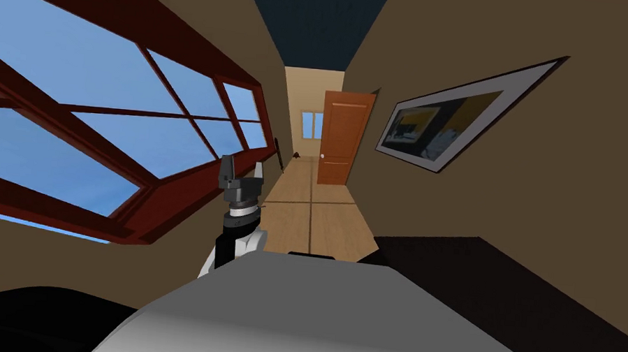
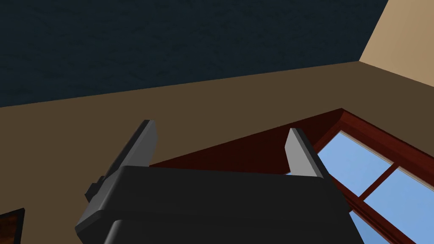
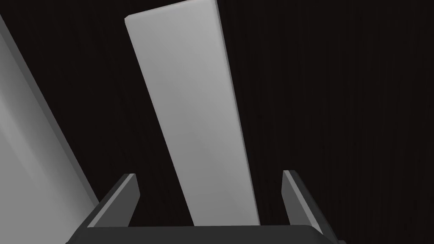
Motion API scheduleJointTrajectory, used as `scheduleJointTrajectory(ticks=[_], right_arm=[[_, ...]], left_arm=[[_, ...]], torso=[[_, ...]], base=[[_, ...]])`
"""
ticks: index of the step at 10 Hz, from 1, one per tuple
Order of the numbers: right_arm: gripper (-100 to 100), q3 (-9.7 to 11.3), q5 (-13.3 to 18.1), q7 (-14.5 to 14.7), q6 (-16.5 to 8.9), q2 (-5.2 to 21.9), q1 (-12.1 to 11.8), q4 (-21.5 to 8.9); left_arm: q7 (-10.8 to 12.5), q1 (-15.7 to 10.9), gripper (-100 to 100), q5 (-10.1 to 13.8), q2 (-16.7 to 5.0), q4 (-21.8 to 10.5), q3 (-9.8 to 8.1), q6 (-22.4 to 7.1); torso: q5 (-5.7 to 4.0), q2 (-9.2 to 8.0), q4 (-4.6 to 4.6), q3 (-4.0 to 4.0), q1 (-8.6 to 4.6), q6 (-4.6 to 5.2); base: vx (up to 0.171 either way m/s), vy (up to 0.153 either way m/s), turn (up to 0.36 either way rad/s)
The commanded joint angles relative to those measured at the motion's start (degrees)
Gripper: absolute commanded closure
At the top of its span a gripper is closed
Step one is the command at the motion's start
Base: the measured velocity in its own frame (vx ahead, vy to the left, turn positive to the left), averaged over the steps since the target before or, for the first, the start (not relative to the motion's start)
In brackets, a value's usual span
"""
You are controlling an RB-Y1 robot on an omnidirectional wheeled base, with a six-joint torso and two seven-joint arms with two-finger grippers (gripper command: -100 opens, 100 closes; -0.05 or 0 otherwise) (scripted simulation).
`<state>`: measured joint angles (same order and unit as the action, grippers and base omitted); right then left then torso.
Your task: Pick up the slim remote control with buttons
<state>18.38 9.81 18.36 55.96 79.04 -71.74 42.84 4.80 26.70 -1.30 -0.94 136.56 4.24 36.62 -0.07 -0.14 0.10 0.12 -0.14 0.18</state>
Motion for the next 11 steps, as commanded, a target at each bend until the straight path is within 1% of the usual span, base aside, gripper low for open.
scheduleJointTrajectory(ticks=[1, 2, 3, 4, 5, 10, 11], right_arm=[[-100, 0.0, 0.0, 0.0, 0.0, 0.0, 0.0, 0.0], [0, 0.0, 0.0, 0.0, 0.1, -0.1, 0.1, 0.0], [-100, -1.8, 1.1, -0.6, -1.6, -1.7, -1.7, 2.2], [-100, -2.7, 1.7, -0.9, -2.5, -2.4, -2.6, 3.3], [-100, -4.5, 2.8, -1.4, -4.2, -4.0, -4.4, 5.4], [-100, -9.1, 5.6, -2.9, -8.5, -7.9, -8.8, 10.9], [-100, -8.3, 5.4, -2.7, -7.7, -7.5, -7.8, 9.8]], left_arm=[[0.0, 0.0, 0, 0.0, 0.0, 0.0, 0.00, 0.0], [0.0, 0.0, 0, 0.0, 0.0, 0.0, 0.00, 0.0], [0.0, 0.0, 0, 0.0, 0.0, 0.0, 0.00, 0.0], [0.0, 0.0, 0, 0.0, 0.0, 0.0, 0.00, 0.0], [0.0, 0.0, 0, 0.0, 0.0, 0.0, 0.00, 0.0], [0.0, 0.0, 0, 0.0, 0.0, 0.0, 0.00, 0.0], [0.0, 0.0, 0, 0.0, 0.0, 0.0, 0.00, 0.0]], torso=[[0.00, 0.00, 0.00, 0.00, 0.00, 0.00], [0.02, 0.14, -0.03, -0.08, 0.08, 0.01], [0.04, 0.24, -0.06, -0.14, 0.15, 0.01], [0.04, 0.23, -0.06, -0.14, 0.14, -0.03], [0.04, 0.21, -0.06, -0.13, 0.11, -0.02], [0.04, 0.21, -0.05, -0.13, 0.11, 0.00], [0.04, 0.22, -0.06, -0.13, 0.12, 0.00]], base=[[-0.027, -0.021, 0.023], [-0.006, -0.004, -0.005], [-0.023, -0.014, 0.170], [-0.033, -0.025, 0.173], [-0.045, -0.041, 0.189], [-0.039, -0.026, 0.115], [-0.012, -0.009, 0.019]])
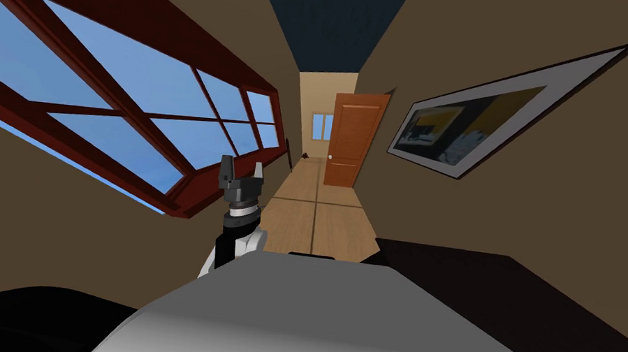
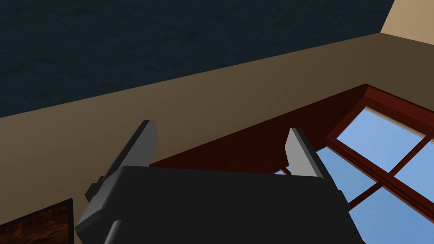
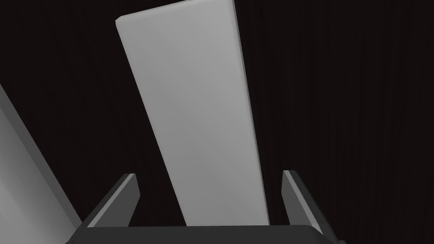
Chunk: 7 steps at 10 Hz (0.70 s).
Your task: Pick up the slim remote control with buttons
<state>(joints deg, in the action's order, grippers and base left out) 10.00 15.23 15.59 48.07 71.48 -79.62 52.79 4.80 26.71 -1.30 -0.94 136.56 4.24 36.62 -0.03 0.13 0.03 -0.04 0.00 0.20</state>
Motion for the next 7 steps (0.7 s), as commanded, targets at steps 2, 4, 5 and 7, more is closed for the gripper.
scheduleJointTrajectory(ticks=[2, 4, 5, 7], right_arm=[[100, 0.1, 0.0, 0.0, 0.1, 0.0, 0.0, 0.1], [100, 0.0, 0.0, 0.1, 0.1, 0.0, 0.0, 0.0], [100, 0.0, 0.0, 0.1, 0.1, 0.0, 0.0, 0.0], [100, 2.0, -1.5, 0.8, 2.0, 2.0, 1.8, -2.3]], left_arm=[[0.0, 0.0, 0, 0.0, 0.0, 0.0, 0.00, 0.0], [0.0, 0.0, 0, 0.0, 0.0, 0.0, 0.00, 0.0], [0.0, 0.0, 0, 0.0, 0.0, 0.0, 0.00, 0.0], [0.0, 0.0, 0, 0.0, 0.0, 0.0, 0.00, 0.0]], torso=[[0.01, 0.02, -0.01, -0.01, -0.02, -0.02], [-0.02, 0.04, 0.00, -0.02, -0.05, 0.03], [-0.01, 0.04, -0.01, -0.02, -0.05, 0.02], [0.00, 0.04, -0.01, -0.02, -0.04, 0.01]], base=[[0.000, 0.000, 0.000], [0.000, 0.000, 0.000], [0.000, 0.000, 0.000], [0.019, 0.010, -0.109]])
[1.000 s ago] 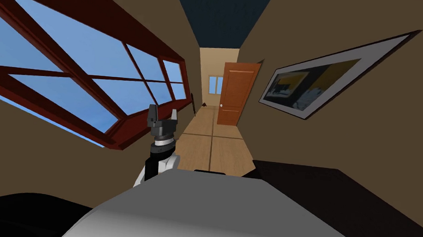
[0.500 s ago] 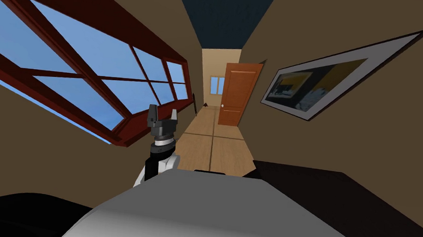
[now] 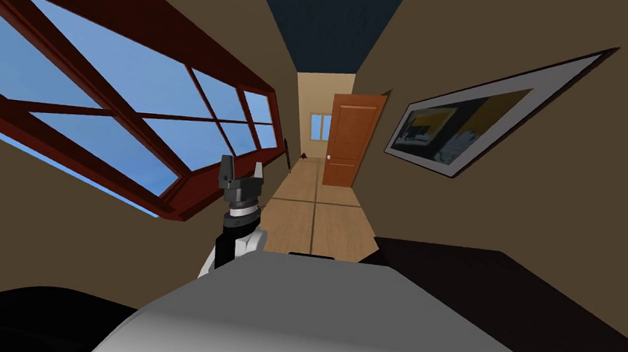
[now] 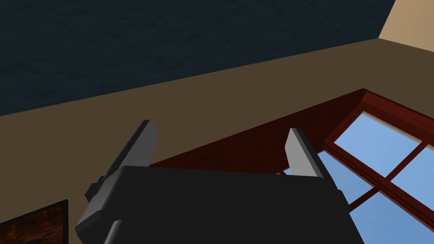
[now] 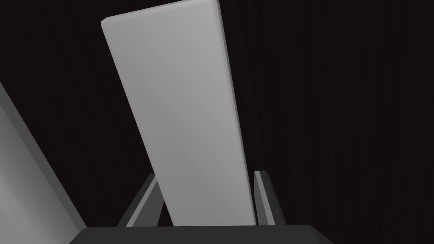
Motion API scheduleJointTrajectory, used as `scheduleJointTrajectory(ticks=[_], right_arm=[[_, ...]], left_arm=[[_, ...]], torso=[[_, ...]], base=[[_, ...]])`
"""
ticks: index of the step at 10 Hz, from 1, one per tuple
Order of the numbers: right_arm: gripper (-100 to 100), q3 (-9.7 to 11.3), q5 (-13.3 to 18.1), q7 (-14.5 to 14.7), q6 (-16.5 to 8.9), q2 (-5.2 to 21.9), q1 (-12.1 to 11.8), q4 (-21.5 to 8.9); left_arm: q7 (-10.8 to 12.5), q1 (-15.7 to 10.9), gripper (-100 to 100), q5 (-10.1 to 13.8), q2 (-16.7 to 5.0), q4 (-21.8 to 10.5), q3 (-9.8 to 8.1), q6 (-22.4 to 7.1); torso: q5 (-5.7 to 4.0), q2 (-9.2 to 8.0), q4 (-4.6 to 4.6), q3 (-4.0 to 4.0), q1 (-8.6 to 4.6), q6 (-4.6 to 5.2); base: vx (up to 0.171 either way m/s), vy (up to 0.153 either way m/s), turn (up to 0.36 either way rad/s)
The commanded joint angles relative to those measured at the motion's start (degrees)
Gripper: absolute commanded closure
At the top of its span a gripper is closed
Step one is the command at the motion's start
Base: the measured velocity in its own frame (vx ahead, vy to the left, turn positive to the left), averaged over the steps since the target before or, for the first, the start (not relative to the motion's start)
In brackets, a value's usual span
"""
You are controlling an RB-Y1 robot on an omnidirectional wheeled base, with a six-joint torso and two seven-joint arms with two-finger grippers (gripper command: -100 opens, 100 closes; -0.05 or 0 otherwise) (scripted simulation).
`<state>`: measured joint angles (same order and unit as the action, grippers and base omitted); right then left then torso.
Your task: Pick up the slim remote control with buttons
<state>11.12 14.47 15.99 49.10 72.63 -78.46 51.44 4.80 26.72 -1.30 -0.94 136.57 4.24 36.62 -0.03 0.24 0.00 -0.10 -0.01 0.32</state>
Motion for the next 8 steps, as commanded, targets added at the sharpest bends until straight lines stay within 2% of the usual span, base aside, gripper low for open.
scheduleJointTrajectory(ticks=[1, 2, 6, 7, 8], right_arm=[[100, 1.8, -1.3, 0.6, 1.8, 1.6, 1.5, -2.1], [100, 3.6, -2.4, 1.2, 3.5, 3.2, 3.2, -4.2], [100, 7.3, -4.6, 2.4, 6.9, 6.3, 6.8, -8.6], [100, 6.7, -4.2, 2.1, 6.5, 5.7, 6.4, -8.2], [0, 6.8, -4.3, 2.2, 6.8, 5.8, 6.5, -8.4]], left_arm=[[0.0, 0.0, 0, 0.0, 0.0, 0.0, 0.00, 0.0], [0.0, 0.0, 0, 0.0, 0.0, 0.0, 0.00, 0.0], [0.0, 0.0, 0, 0.0, 0.0, 0.0, 0.00, 0.0], [0.0, 0.0, 0, 0.0, 0.0, 0.0, 0.00, 0.0], [0.0, 0.0, 0, 0.0, 0.0, 0.0, 0.00, 0.0]], torso=[[0.00, 0.00, 0.00, 0.00, 0.00, 0.00], [0.02, 0.04, -0.01, -0.03, 0.05, 0.00], [0.05, 0.09, -0.03, -0.06, 0.04, -0.10], [0.07, 0.07, -0.04, -0.05, 0.03, -0.10], [0.05, 0.02, -0.02, -0.02, 0.02, -0.12]], base=[[0.052, 0.032, -0.216], [0.056, 0.043, -0.202], [0.038, 0.028, -0.120], [0.011, 0.007, -0.020], [0.000, 0.000, 0.000]])
